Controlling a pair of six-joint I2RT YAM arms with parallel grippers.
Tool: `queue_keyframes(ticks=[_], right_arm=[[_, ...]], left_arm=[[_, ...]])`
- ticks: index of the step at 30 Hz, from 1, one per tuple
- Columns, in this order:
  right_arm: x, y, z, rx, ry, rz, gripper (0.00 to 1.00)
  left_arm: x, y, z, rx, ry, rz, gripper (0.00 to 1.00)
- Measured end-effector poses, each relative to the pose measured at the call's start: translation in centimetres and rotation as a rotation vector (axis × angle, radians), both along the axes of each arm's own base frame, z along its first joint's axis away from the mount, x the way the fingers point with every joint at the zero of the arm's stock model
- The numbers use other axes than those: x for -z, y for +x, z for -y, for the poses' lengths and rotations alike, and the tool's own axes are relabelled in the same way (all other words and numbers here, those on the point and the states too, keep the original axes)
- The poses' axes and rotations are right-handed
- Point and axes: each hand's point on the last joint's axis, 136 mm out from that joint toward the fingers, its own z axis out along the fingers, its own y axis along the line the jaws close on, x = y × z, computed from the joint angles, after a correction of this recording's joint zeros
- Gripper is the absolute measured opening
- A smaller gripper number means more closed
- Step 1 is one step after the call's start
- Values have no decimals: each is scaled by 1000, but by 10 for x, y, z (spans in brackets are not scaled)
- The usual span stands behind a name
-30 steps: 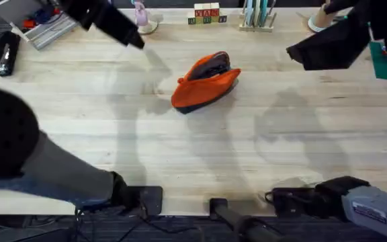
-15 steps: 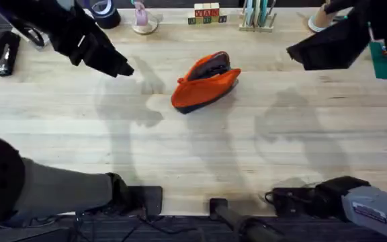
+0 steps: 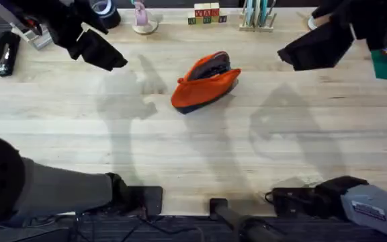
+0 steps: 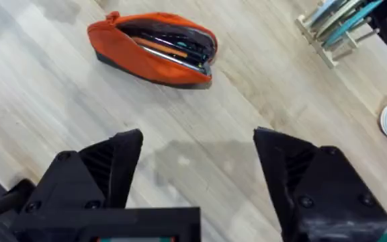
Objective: Unzip the bag, pick up the pens from the table one at a time and place them inside, then zip the bag closed.
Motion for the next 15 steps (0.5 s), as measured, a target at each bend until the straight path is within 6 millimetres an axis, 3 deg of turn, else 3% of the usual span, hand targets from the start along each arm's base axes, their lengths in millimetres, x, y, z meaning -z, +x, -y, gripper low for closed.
queue_keyframes(ticks=[8,15], right_arm=[[0,-4,-10,-39,1,2,997],[-4,-3,-20,-68,9,29,997]], left_arm=[[-5,-3,12,264,8,125,995],[6,-4,15,429,24,160,995]])
